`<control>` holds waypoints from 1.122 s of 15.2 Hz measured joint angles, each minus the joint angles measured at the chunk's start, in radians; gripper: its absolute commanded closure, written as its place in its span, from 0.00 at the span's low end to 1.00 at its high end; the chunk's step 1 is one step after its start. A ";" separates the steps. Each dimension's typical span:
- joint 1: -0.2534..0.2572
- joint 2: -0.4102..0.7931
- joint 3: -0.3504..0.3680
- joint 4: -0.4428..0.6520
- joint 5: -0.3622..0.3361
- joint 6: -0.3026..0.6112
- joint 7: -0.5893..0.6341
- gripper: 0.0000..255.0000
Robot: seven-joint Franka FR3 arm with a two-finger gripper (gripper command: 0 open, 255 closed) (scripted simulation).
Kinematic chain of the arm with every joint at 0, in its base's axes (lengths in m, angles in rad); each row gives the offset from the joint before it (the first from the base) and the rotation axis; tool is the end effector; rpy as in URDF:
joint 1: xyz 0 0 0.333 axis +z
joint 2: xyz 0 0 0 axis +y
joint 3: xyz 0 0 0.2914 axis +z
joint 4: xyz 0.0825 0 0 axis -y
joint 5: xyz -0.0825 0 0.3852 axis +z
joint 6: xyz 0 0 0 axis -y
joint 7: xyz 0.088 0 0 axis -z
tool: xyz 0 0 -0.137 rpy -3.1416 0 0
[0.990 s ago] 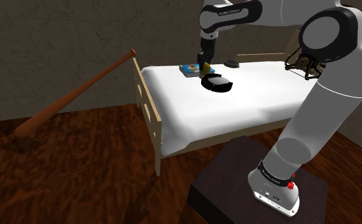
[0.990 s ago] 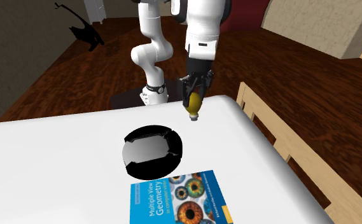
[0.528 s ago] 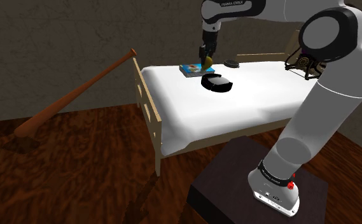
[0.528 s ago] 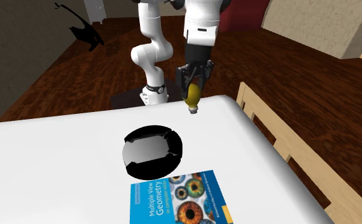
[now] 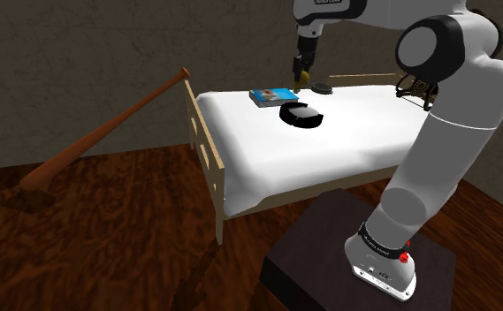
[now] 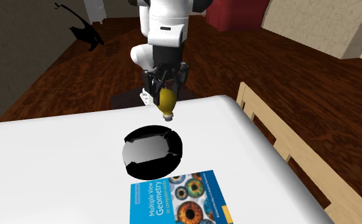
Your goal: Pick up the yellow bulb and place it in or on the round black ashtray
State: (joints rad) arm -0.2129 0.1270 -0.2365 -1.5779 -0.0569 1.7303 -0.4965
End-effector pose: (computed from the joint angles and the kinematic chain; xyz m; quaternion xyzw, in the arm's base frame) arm 0.5423 -0.2622 0.5096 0.9986 0.0288 -0.0067 0.0448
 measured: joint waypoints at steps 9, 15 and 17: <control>-0.064 0.058 -0.041 0.043 0.024 0.019 -0.107 1.00; -0.063 0.063 -0.040 -0.029 0.024 0.096 -0.103 1.00; -0.062 0.066 -0.039 -0.054 0.025 0.124 -0.099 1.00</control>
State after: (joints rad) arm -0.2748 0.1928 -0.2756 -1.6317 -0.0323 1.8539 -0.5957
